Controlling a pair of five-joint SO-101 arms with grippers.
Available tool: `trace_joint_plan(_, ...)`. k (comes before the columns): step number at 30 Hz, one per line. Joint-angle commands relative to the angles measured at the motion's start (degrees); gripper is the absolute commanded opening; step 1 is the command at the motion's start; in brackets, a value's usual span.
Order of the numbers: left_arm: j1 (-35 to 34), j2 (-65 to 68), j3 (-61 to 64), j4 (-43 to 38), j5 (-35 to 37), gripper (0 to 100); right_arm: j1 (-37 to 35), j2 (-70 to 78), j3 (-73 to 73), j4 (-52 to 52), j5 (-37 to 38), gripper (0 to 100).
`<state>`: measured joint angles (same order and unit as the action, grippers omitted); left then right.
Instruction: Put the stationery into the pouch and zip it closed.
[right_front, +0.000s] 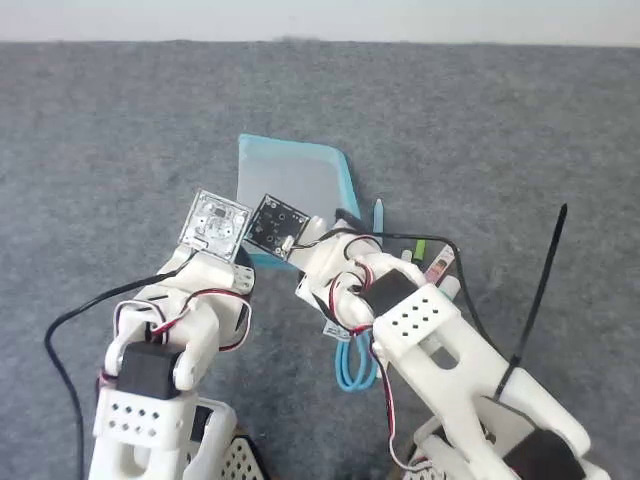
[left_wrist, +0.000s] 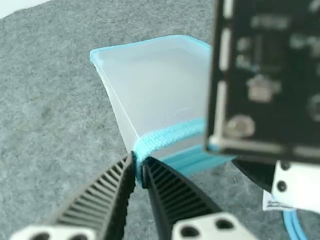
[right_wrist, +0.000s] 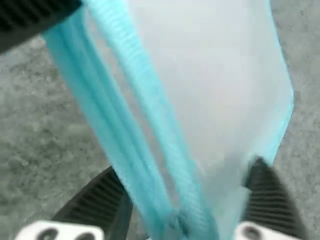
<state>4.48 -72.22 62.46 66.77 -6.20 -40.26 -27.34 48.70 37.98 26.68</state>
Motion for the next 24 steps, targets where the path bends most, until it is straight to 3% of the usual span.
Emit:
trace_joint_plan(1, 0.44, 0.53, -3.91, 0.09, -0.18, 1, 0.48, -0.92, -1.14, -1.71, 0.18, 2.4)
trace_joint_plan(12, -0.09, 0.88, -3.65, -1.49, -0.18, 2, 1.19, -3.91, -6.68, 10.59, 0.18, 0.8)
trace_joint_plan(18, -0.09, 0.88, 0.48, -5.98, -0.18, 15, -1.10, -15.34, -6.42, 19.56, 4.48, 0.8)
trace_joint_plan(24, -0.09, 0.79, 1.80, -6.59, -0.35, 11, -3.03, -22.81, -6.42, 25.71, 7.56, 0.8)
